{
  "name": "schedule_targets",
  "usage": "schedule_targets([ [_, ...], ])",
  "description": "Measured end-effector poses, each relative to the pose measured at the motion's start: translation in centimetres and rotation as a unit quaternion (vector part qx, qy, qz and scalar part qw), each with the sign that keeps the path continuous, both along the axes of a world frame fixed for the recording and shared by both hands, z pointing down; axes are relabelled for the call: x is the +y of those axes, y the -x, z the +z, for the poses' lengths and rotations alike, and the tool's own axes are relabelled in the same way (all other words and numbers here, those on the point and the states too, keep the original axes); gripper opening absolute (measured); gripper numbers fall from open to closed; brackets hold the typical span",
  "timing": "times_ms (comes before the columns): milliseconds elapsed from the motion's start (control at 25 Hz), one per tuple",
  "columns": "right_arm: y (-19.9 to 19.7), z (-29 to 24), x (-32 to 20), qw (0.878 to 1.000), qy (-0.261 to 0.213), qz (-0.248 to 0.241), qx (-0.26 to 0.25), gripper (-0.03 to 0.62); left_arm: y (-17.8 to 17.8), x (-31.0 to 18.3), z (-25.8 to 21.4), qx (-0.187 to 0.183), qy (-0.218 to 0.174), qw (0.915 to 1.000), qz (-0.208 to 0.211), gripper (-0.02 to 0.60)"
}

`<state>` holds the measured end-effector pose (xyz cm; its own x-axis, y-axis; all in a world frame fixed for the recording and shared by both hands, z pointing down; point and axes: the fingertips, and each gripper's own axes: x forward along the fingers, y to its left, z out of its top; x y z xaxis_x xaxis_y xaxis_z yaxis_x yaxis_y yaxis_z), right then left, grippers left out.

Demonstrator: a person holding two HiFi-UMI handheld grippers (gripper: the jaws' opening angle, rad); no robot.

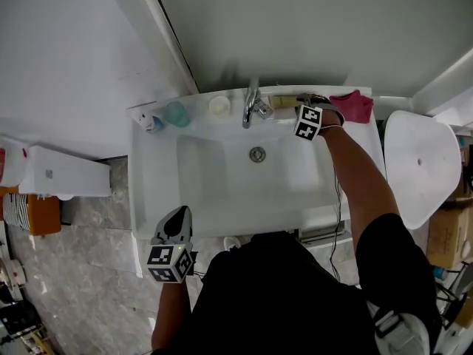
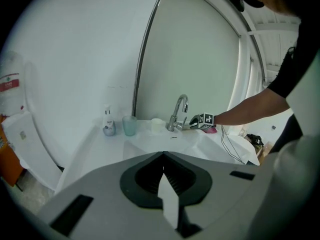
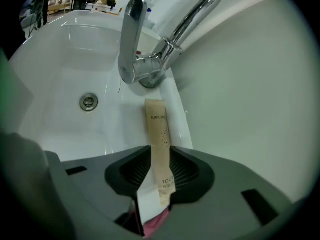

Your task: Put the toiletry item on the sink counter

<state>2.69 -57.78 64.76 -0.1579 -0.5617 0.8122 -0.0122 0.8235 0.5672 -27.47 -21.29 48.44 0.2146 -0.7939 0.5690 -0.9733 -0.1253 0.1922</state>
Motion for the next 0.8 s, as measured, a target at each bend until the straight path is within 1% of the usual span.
schedule_targets([
  [80, 0.1, 0.8, -0.4, 1.0, 0.008, -0.009, 0.015, 0.112, 0.2, 0.0, 0.1, -0.001, 0.004, 1.0, -0.006, 0.005],
  [160, 0.2, 1.5, -0.7, 0.999, 0.015, -0.018, 0.03, 0.123, 0.2, -0.1, 0.1, -0.001, 0.005, 0.9999, -0.009, 0.005],
  [440, 0.5, 2.3, -1.8, 0.998, 0.013, -0.034, 0.051, 0.118, 0.4, -0.2, 0.4, 0.0, 0.011, 0.9998, -0.017, 0.005],
  [520, 0.5, 2.3, -1.9, 0.998, 0.014, -0.036, 0.053, 0.102, 0.4, -0.3, 0.4, 0.0, 0.011, 0.9998, -0.017, 0.005],
  [600, 0.5, 2.3, -1.9, 0.998, 0.011, -0.037, 0.057, 0.066, 0.4, -0.2, 0.4, -0.001, 0.01, 0.9998, -0.017, 0.005],
  [800, 0.5, 1.9, -1.7, 0.998, 0.001, -0.039, 0.058, 0.037, 0.3, -0.1, 0.1, -0.002, 0.006, 0.9999, -0.014, 0.005],
])
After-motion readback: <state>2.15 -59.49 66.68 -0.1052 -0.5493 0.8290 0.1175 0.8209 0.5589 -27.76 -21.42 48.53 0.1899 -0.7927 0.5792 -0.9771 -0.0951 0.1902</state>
